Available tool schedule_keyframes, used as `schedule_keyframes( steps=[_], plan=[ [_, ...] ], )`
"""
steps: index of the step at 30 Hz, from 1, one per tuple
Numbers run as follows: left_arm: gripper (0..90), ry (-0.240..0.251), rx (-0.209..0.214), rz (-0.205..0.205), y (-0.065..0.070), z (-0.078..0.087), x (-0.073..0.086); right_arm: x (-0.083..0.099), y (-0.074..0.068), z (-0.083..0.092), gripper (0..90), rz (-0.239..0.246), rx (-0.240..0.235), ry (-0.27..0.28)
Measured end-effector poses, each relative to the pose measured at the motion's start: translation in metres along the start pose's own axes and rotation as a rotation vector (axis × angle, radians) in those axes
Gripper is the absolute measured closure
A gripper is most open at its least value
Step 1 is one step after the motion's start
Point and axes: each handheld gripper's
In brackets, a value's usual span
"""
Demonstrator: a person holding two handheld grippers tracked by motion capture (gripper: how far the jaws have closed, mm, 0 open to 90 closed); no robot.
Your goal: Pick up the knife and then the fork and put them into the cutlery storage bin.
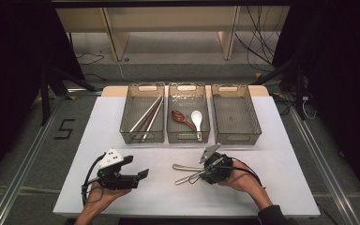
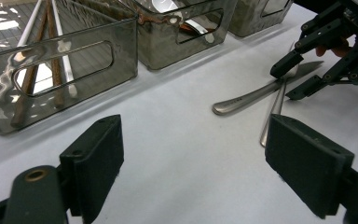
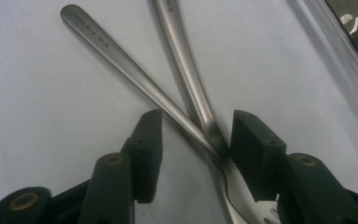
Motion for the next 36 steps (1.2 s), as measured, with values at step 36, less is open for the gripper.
schedule_keyframes(
  steps=[36],
  plan=[
    [19.9, -0.009, 0.000, -0.010, 0.001, -0.001, 0.000, -0.007, -0.035, 0.021, 84.6, 0.174, -0.109, -0.110]
  ],
)
Point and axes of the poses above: each handheld gripper's, and its own axes: z roughly backward along the jaws, x roughly out of its underside, y roughly to its right, and after that the axes turned 13 degrees about x, right-handed
